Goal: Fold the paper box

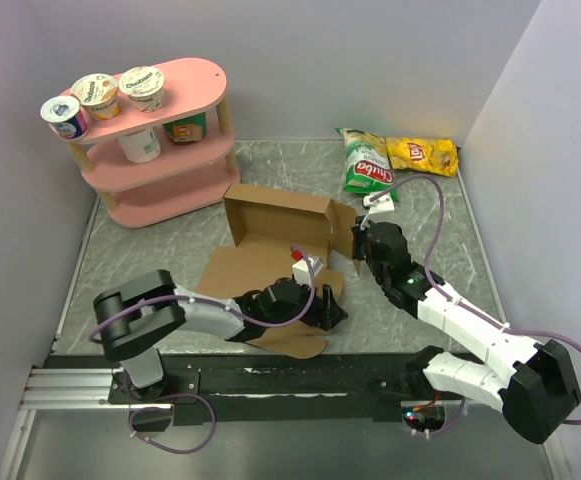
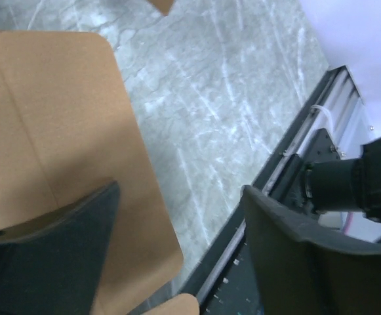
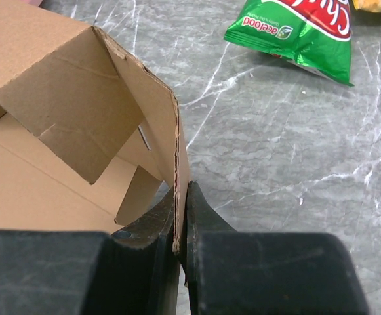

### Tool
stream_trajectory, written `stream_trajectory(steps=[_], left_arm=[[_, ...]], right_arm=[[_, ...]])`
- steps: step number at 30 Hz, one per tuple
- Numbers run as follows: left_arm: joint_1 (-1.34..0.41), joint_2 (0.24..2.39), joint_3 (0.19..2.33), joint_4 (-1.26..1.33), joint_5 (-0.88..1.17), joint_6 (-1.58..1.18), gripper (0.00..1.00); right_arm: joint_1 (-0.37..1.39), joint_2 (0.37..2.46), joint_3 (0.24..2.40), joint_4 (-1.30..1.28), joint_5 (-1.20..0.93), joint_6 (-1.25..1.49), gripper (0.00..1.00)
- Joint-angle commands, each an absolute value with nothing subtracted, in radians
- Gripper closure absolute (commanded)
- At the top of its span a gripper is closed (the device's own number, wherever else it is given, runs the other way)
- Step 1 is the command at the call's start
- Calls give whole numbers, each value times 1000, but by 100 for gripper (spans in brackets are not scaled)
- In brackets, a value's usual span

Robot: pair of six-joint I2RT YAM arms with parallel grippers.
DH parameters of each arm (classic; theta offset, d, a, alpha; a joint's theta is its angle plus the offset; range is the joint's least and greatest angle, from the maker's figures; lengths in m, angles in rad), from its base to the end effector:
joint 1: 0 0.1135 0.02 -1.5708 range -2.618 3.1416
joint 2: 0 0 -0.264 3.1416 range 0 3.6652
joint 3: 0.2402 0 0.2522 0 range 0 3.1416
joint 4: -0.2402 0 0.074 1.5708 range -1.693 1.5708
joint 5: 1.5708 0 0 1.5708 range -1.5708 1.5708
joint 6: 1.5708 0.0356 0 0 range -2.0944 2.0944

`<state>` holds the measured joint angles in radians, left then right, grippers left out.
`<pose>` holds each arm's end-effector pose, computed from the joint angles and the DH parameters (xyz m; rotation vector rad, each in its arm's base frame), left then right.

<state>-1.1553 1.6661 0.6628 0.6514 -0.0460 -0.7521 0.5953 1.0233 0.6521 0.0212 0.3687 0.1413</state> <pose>0.1348 -0.3015 0.1642 0.3924 2.0907 -1.1826 0.2004 0.1202 0.2692 -0.1845 1.8901 0.1467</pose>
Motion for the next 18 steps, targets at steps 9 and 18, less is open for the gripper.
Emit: stream_trajectory(steps=[9, 18], left_arm=[[-1157, 1841, 635, 871, 40, -824, 44], [-1158, 1907, 588, 1020, 60, -851, 48]], right_arm=[[589, 1003, 701, -51, 341, 262, 91], [678, 1037, 672, -98, 379, 442, 95]])
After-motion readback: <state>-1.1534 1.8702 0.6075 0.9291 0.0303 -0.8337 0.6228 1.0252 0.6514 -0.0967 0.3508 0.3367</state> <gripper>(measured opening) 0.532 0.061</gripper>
